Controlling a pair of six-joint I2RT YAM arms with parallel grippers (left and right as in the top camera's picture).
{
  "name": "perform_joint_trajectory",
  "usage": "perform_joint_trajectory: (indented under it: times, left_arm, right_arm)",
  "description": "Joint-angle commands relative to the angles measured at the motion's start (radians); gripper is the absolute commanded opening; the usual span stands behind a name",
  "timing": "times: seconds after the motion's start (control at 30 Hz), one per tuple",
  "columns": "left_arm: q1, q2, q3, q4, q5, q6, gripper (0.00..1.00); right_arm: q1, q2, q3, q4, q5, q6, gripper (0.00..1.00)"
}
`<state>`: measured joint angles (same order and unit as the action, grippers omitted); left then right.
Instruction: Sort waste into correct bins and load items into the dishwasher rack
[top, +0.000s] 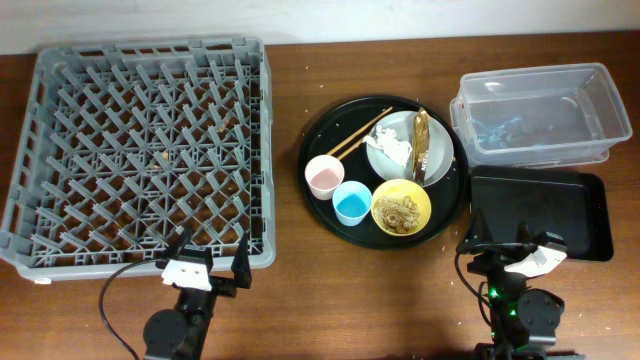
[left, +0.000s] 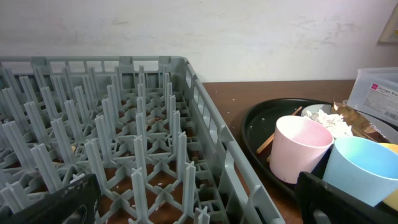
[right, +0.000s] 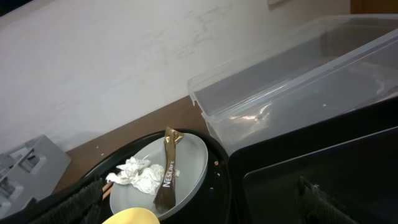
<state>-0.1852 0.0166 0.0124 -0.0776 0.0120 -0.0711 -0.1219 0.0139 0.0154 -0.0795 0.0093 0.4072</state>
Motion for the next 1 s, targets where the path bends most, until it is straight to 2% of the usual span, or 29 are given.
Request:
perform_joint_trajectory:
  times: [0.0,0.13,0.2,0.53,0.67,0.7,0.8,0.9,0.97]
  left_arm:
    - [0.005,-0.005,-0.003,-0.003,0.014,0.013,0.99]
    - [0.005,-0.005,-0.003,-0.003,0.014,0.013,0.99]
    - [0.005,-0.005,-0.003,-0.005,-0.034,0.013,0.99]
    - [0.005,-0.005,-0.003,-0.005,-0.004,0.012,0.99]
    - [0.005,-0.005,0.008,0.016,0.019,0.013,0.99]
    - [0.005,-0.002,0.082,0.022,0.022,0.013,0.99]
    - [0.005,0.127,0.316,-0.118,0.022,0.013,0.99]
    - [0.005,0.441,0.67,-0.34,0.012,0.012,0.99]
    - [0.005,0.634,0.861,-0.471,0.042,0.012,0.99]
  right_arm:
    - [0.043,-0.008,-0.01,0.0,0.002,-0.01,0.98]
    - [0.043,-0.008,-0.01,0.0,0.002,-0.01,0.98]
    - [0.043,-0.008,-0.01,0.0,0.002,-0.01,0.98]
    - [0.043,-0.008,-0.01,0.001,-0.004,-0.009,0.98]
    - [0.043,-0.007,0.019,0.004,-0.17,-0.01,0.98]
    - [0.043,0.029,0.143,-0.089,-0.28,-0.011,0.99]
    - [0.043,0.211,0.385,-0.242,-0.332,-0.064,0.99]
    - [0.043,0.644,0.811,-0.535,-0.343,-0.068,0.98]
    - [0.043,0.903,1.064,-0.711,-0.342,-0.145,0.99]
